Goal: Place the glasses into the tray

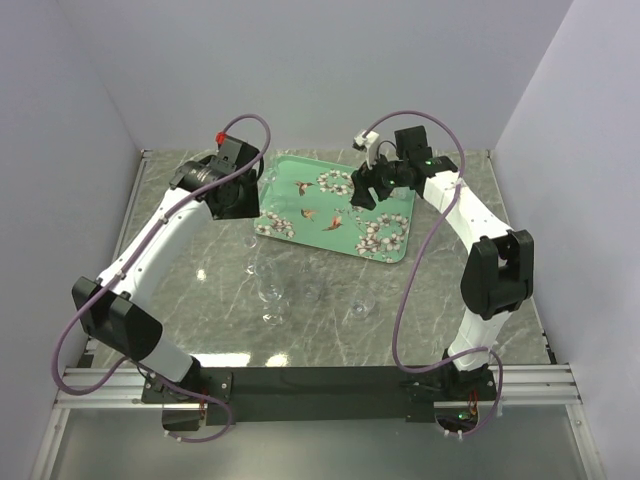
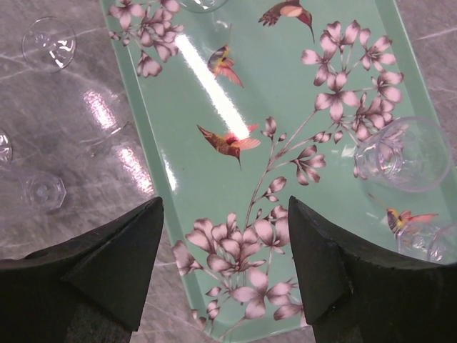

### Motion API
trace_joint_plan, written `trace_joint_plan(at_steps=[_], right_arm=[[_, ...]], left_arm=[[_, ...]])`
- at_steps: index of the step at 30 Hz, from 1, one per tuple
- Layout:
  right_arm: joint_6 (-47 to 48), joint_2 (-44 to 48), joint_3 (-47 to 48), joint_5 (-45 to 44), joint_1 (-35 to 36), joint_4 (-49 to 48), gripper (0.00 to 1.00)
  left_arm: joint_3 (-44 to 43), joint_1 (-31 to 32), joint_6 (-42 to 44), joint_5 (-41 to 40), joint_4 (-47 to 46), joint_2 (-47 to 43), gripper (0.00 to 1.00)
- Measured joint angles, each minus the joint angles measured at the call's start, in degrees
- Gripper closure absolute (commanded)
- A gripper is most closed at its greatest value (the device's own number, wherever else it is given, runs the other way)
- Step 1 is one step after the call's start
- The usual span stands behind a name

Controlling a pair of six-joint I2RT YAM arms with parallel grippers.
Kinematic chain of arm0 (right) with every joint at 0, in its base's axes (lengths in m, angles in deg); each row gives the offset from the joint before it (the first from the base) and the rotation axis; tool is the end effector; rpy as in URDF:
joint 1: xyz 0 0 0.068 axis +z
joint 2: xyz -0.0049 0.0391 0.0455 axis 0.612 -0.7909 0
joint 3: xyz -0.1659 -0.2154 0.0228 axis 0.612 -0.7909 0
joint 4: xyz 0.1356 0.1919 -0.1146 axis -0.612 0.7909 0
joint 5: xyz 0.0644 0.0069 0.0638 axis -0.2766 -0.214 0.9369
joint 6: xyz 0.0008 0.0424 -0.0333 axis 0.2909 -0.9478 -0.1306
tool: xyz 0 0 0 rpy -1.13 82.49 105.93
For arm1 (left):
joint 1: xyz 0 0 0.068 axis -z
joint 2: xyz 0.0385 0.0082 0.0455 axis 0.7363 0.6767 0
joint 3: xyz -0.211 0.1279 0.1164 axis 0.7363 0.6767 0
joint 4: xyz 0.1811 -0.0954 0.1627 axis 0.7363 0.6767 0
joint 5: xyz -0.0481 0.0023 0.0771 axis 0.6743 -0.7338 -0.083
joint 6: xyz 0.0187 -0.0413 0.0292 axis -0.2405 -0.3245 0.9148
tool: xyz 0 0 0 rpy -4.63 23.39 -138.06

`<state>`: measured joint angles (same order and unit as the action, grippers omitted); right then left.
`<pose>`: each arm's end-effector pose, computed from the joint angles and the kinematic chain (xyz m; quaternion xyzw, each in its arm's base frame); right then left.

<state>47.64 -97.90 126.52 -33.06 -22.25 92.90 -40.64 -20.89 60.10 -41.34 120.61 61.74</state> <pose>0.3852 0.1278 0.3065 -0.4392 0.7685 0.2319 0.4034 0.2808 -0.1279 0.3698 -0.0622 0.9448 0.0008 0.3218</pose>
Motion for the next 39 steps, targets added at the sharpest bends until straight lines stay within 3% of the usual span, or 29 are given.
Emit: trace_joint_plan(at_steps=[5,18,32,39], right_arm=[[-0.3,0.1,-0.1,0.0,0.0,0.0,0.23],[-0.5,2.0,-1.2,0.4,0.0,-0.7,0.23],[-0.6,3.5,-3.8,0.5,0.0,-1.6,0.23],[-0.8,4.3,-4.1,0.6,0.0,-1.9,0.23]], left_arm=[[-1.3,0.3,-0.1,-0.4,1.0,0.8,0.57],[-13.8,0.3,0.6,-1.0,3.9,4.1,0.58],[-30.0,-2.6,5.3,0.7,4.0,17.0,0.58],[-31.4,-4.7,6.8,3.1,2.1,20.4,0.58]])
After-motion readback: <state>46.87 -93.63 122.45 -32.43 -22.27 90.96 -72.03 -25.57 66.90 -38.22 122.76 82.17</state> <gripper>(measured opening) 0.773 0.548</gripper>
